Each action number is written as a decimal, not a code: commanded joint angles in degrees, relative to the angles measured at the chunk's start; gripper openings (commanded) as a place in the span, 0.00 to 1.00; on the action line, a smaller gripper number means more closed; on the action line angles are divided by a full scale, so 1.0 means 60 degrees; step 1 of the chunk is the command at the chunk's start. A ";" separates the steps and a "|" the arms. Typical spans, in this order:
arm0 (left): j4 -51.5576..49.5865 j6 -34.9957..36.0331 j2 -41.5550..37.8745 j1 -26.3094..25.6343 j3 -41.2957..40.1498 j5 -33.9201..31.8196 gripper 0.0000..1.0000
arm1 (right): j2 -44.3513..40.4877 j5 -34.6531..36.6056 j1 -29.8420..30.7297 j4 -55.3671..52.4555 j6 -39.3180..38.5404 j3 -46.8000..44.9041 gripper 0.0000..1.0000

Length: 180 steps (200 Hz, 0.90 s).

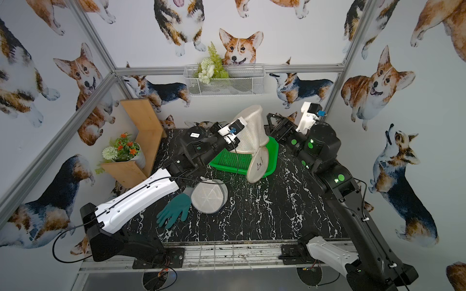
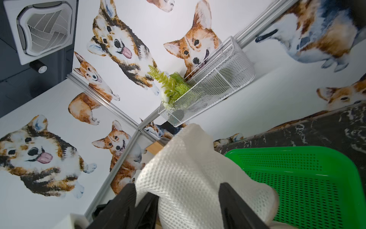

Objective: Turn the laundry bag inside out
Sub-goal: Turn over the laundry bag.

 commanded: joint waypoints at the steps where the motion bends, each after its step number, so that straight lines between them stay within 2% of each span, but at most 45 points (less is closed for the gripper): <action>1: 0.1221 -0.2872 -0.0384 0.0700 -0.0513 0.1952 0.00 | -0.0720 -0.0898 -0.0124 0.0293 -0.2554 -0.0875 0.72; 34: 0.3220 -0.5875 -0.0849 0.1952 -0.1423 0.4166 0.00 | -0.2187 -0.1125 -0.0124 0.1456 -0.5536 -0.3245 0.73; 61: 0.3764 -0.7157 -0.0952 0.2490 -0.1595 0.5643 0.00 | -0.2763 0.0238 -0.0124 0.1620 -0.7917 -0.4120 0.72; 80: 0.4034 -0.7936 -0.0932 0.2723 -0.1664 0.6489 0.00 | -0.2841 0.0568 -0.0124 0.1894 -0.9429 -0.4342 0.71; 97: 0.3984 -0.8355 -0.0932 0.2798 -0.1677 0.6932 0.00 | -0.2841 0.0319 -0.0124 0.2291 -1.0576 -0.4490 0.68; 123: 0.4042 -0.8947 -0.0932 0.2843 -0.1744 0.7173 0.00 | -0.2732 -0.0071 -0.0124 0.2889 -1.1610 -0.4790 0.68; 133: 0.4044 -0.9100 -0.0934 0.2843 -0.1766 0.7170 0.00 | -0.2689 -0.0579 -0.0124 0.3118 -1.1912 -0.4933 0.68; 159: 0.4043 -0.9340 -0.0910 0.2851 -0.1781 0.7142 0.00 | -0.2529 -0.2199 -0.0124 0.3687 -1.2002 -0.5165 0.65; 180: 0.3840 -0.9426 -0.0853 0.2843 -0.1744 0.7029 0.00 | -0.2408 -0.2456 -0.0080 0.3979 -1.2010 -0.5337 0.64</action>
